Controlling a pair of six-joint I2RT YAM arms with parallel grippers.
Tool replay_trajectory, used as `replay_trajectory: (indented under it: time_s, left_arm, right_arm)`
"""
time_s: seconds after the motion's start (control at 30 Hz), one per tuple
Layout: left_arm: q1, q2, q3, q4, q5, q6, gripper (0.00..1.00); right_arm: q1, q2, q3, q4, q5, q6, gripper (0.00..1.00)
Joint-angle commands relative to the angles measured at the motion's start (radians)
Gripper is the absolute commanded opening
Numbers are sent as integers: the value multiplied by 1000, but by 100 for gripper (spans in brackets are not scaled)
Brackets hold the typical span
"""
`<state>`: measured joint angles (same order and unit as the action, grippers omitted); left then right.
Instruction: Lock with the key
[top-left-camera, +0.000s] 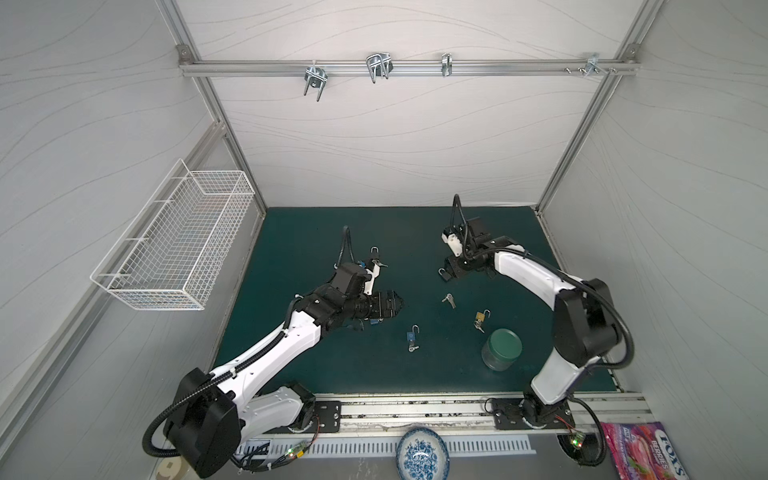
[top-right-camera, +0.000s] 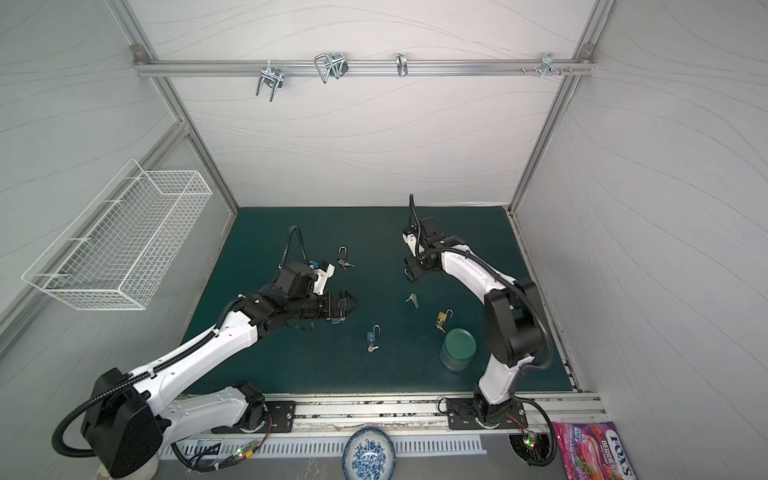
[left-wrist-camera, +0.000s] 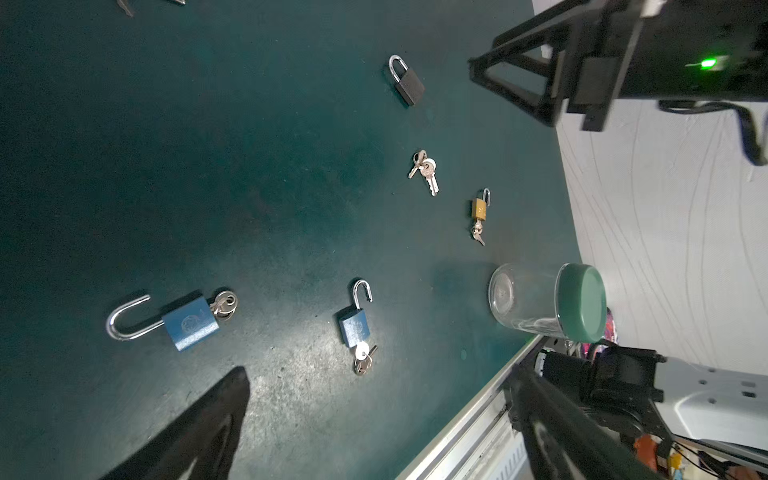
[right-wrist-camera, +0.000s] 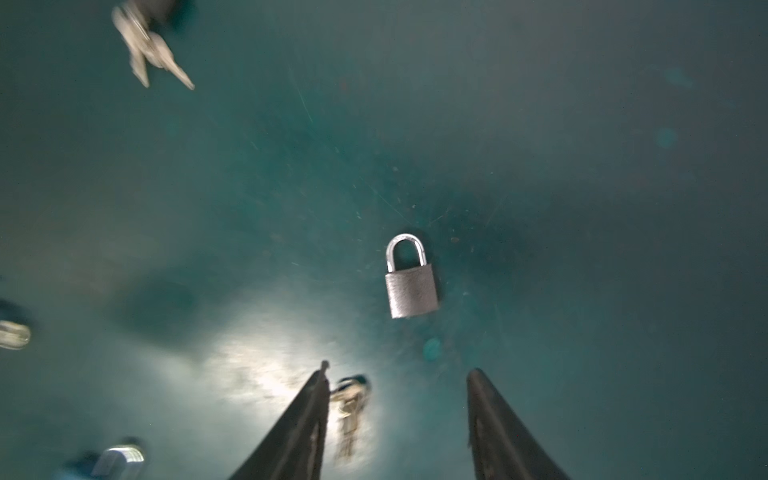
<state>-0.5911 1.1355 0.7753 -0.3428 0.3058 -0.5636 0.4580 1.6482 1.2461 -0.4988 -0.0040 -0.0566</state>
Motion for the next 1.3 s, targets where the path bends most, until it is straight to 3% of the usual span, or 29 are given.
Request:
replay_trajectory:
  time_s: [0.0, 0.2, 0.3, 0.47, 0.83, 1.03, 1.17, 1.27]
  left_arm:
    - [-54, 7, -12, 60, -95, -42, 99]
    - [-81, -39, -95, 90, -176, -119, 97]
    - [-63, -83, -125, 65, -249, -143, 93]
    - [88, -147, -189, 95, -163, -191, 91]
    - [459, -177, -229, 169, 71, -241, 88]
    - [563, -153, -251, 246, 159, -298, 86]
    - [591, -154, -235, 222, 182, -285, 86]
    - [603, -163, -222, 199, 183, -270, 86]
  right_arm:
    - [70, -88, -116, 80, -11, 184, 53]
    - [299, -207, -247, 125, 222, 277, 48]
    - [382, -211, -262, 113, 254, 326, 50]
    - [439, -129, -240, 159, 218, 422, 51]
    - [429, 271, 149, 185, 223, 444, 54]
    - [400, 498, 433, 115, 186, 467, 59]
    - [393, 624, 604, 66, 221, 491, 70]
    - [382, 720, 736, 19, 233, 495, 72]
